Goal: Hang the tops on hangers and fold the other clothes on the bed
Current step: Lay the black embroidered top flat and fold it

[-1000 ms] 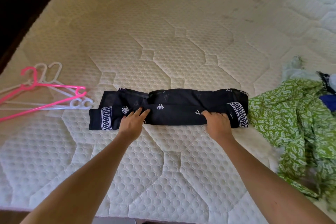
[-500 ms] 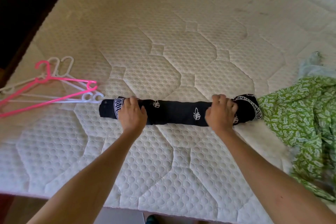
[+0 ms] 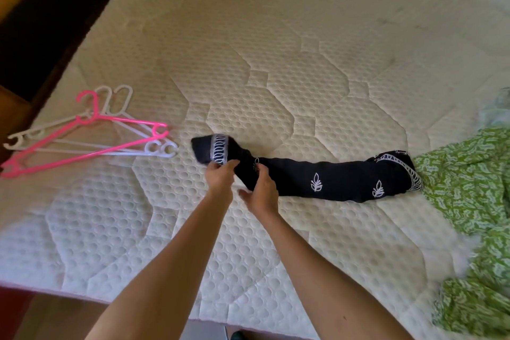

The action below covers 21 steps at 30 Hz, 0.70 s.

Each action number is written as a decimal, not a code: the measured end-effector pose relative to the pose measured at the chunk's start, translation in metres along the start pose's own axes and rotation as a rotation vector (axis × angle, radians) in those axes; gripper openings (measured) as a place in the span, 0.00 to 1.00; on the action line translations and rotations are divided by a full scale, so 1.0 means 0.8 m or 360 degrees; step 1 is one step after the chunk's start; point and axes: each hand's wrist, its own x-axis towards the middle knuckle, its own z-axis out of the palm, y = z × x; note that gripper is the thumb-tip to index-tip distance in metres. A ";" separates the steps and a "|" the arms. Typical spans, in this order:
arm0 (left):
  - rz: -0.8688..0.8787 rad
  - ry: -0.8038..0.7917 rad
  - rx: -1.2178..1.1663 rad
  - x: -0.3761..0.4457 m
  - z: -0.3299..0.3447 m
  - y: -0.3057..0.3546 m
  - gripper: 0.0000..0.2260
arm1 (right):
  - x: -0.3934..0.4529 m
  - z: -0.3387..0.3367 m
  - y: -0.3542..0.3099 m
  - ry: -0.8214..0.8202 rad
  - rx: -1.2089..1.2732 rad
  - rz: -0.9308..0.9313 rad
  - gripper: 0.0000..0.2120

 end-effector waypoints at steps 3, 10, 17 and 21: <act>0.0603 -0.0195 0.0900 -0.015 0.029 -0.003 0.11 | 0.012 -0.015 -0.007 0.0085 0.0468 0.0310 0.19; 0.1157 -0.0640 0.1959 -0.053 0.074 -0.011 0.14 | -0.005 -0.029 0.028 0.0173 0.1523 0.0665 0.16; 0.0278 -0.0224 0.0849 -0.037 0.050 -0.042 0.24 | -0.018 -0.035 0.048 0.0300 0.1807 0.0991 0.23; 0.0031 -0.0342 0.0685 -0.033 0.042 -0.059 0.29 | -0.022 -0.084 0.045 0.0073 0.0939 0.1060 0.24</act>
